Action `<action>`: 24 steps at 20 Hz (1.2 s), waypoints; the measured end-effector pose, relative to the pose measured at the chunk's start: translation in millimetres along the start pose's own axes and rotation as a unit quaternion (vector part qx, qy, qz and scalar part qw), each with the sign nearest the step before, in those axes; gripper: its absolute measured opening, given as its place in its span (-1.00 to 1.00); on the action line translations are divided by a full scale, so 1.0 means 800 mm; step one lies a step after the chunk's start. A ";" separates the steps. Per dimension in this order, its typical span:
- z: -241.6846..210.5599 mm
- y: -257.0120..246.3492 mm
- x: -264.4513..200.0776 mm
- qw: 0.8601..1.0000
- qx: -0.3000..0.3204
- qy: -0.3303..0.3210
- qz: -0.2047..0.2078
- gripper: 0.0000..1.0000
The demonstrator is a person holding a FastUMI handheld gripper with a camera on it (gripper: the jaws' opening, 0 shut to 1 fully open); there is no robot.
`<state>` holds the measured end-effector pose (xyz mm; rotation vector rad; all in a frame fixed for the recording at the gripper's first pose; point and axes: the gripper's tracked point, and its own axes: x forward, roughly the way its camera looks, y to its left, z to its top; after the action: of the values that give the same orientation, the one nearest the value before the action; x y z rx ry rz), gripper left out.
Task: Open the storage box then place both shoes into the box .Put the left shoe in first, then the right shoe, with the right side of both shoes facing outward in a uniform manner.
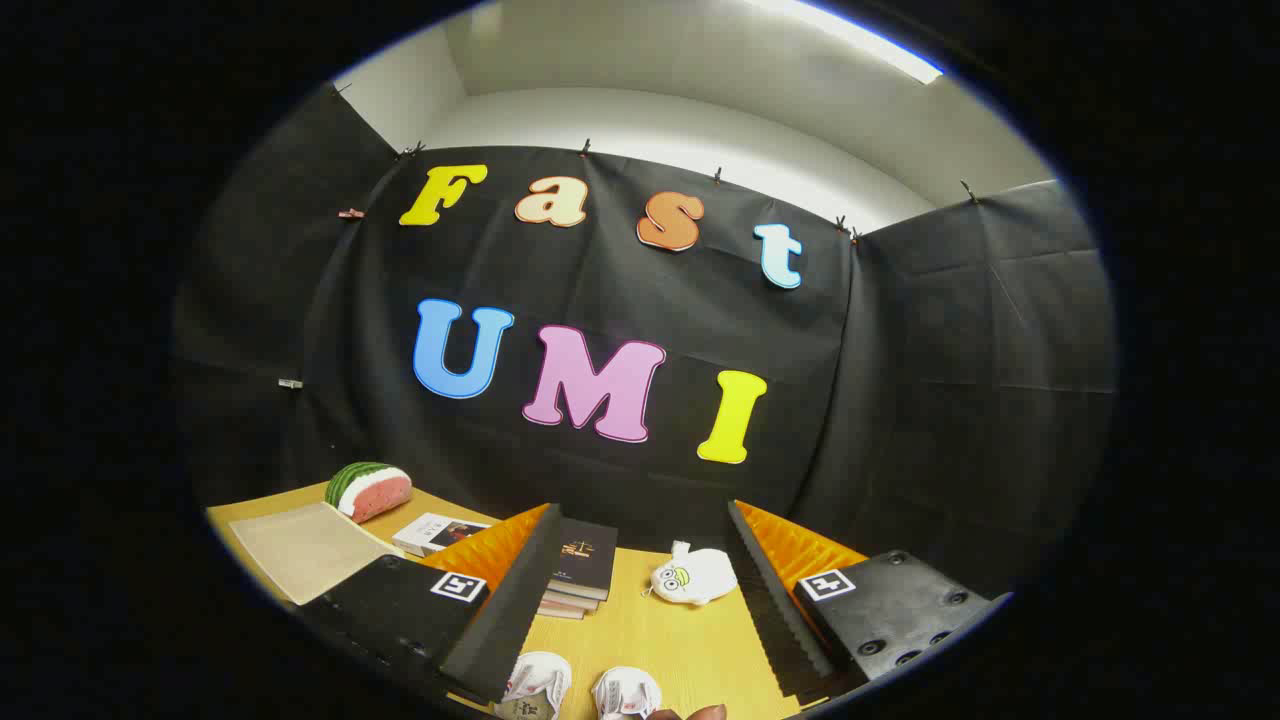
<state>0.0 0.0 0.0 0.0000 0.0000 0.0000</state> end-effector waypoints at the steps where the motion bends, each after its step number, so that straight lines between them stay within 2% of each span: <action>1: -0.003 -0.001 0.001 1.000 -0.003 0.002 0.001 0.94; 8: -0.017 0.005 0.006 1.000 -0.005 0.018 0.005 0.94; 17: -0.008 0.015 0.006 1.000 -0.015 0.007 0.016 0.94; 20: -0.008 0.042 0.008 0.998 0.009 0.009 0.054 0.94; 24: -0.013 0.112 0.008 0.982 0.079 0.037 0.165 0.94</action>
<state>6.1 89.8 -10.7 0.1593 0.0746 0.3309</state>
